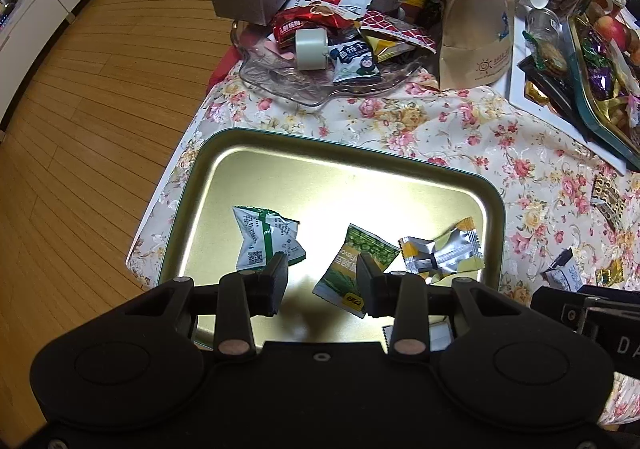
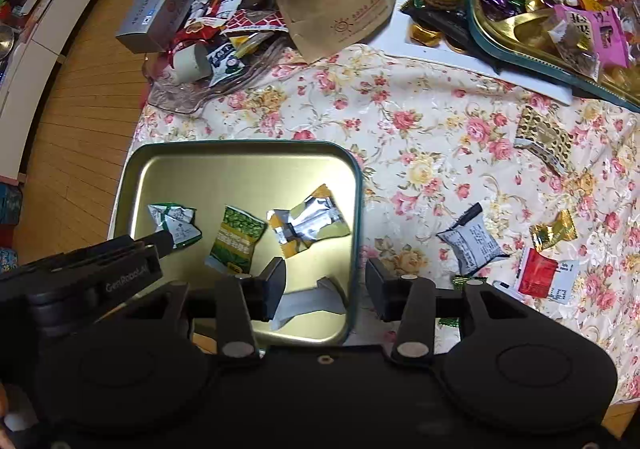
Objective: Organize snacks
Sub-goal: 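Move both tools back over the tablecloth toward the loose snacks, then grasp the grey-and-white printed packet with the left tool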
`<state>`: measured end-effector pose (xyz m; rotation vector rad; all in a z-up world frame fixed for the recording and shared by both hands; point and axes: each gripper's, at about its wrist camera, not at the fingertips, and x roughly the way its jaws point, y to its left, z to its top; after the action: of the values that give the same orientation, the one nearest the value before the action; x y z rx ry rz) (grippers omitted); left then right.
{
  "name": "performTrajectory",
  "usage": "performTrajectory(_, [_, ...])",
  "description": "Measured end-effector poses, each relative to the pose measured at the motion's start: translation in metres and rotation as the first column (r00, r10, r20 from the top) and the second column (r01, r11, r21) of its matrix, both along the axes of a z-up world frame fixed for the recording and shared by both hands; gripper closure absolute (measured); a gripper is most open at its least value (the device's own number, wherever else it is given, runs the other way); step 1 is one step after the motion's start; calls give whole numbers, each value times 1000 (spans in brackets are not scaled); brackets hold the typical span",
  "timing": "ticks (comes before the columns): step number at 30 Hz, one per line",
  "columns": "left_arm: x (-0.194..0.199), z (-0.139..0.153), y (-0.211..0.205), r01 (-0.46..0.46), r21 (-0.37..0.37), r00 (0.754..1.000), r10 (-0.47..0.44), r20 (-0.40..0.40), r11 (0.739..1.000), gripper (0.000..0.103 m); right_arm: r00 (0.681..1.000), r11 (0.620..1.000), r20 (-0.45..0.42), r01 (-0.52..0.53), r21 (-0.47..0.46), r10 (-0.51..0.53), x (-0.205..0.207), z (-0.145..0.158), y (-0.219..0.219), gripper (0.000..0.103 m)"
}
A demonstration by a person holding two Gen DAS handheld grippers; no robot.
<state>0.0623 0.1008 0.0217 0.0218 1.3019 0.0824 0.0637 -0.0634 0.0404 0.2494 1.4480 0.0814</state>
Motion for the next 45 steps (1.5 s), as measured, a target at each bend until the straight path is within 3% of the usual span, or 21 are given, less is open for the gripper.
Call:
performTrajectory(12, [-4, 2, -32, 53, -18, 999, -53, -8, 998, 56, 997, 996, -40, 69, -54, -71, -9, -12, -48, 57])
performTrajectory(20, [-8, 1, -75, 140, -47, 990, -141, -29, 989, 56, 980, 979, -75, 177, -100, -185, -30, -24, -120, 57])
performTrajectory(32, [-16, -19, -159, 274, -78, 955, -280, -94, 959, 56, 899, 909, -141, 401, -114, -415, -68, -43, -228, 57])
performTrajectory(39, [-24, -34, -198, 319, -104, 932, -331, -149, 942, 56, 865, 884, -187, 446, -141, -466, -70, -65, -249, 57])
performTrajectory(45, [-26, -31, -210, 336, -119, 924, -351, -150, 934, 56, 823, 847, -204, 523, -94, -530, -62, -79, -255, 57])
